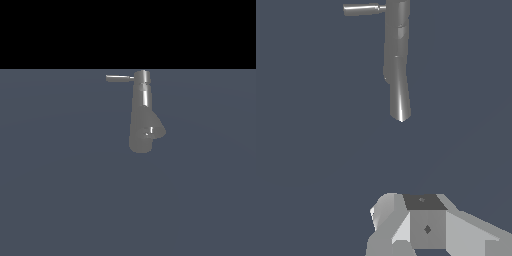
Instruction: Turn on the faucet by rotating a designated handle.
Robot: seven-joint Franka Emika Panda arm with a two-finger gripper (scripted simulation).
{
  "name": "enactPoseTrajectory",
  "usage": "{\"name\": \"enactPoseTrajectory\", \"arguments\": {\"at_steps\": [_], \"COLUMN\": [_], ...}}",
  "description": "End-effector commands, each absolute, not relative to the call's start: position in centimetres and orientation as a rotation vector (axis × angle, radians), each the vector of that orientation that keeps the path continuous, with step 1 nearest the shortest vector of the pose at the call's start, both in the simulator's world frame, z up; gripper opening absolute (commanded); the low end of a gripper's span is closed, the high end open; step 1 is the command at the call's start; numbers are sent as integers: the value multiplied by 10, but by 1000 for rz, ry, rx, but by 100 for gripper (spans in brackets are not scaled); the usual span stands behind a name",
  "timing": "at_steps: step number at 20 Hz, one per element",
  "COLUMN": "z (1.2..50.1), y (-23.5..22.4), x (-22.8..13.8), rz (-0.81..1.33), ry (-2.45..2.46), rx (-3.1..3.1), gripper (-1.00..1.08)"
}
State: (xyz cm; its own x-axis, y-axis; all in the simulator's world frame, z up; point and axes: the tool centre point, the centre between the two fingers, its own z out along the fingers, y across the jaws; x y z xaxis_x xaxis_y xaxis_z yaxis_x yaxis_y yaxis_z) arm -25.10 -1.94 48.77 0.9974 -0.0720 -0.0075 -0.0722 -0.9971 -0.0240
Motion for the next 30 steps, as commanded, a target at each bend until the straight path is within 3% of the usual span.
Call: {"name": "enactPoseTrajectory", "arguments": {"at_steps": [1, 19, 30], "z": [488, 484, 484], "y": [-19, -23, -21], "x": [-251, -253, -226], "rz": [10, 31, 38], "ry": [113, 66, 230], "rx": [-3115, -3101, -3097], "gripper": [-100, -100, -100]}}
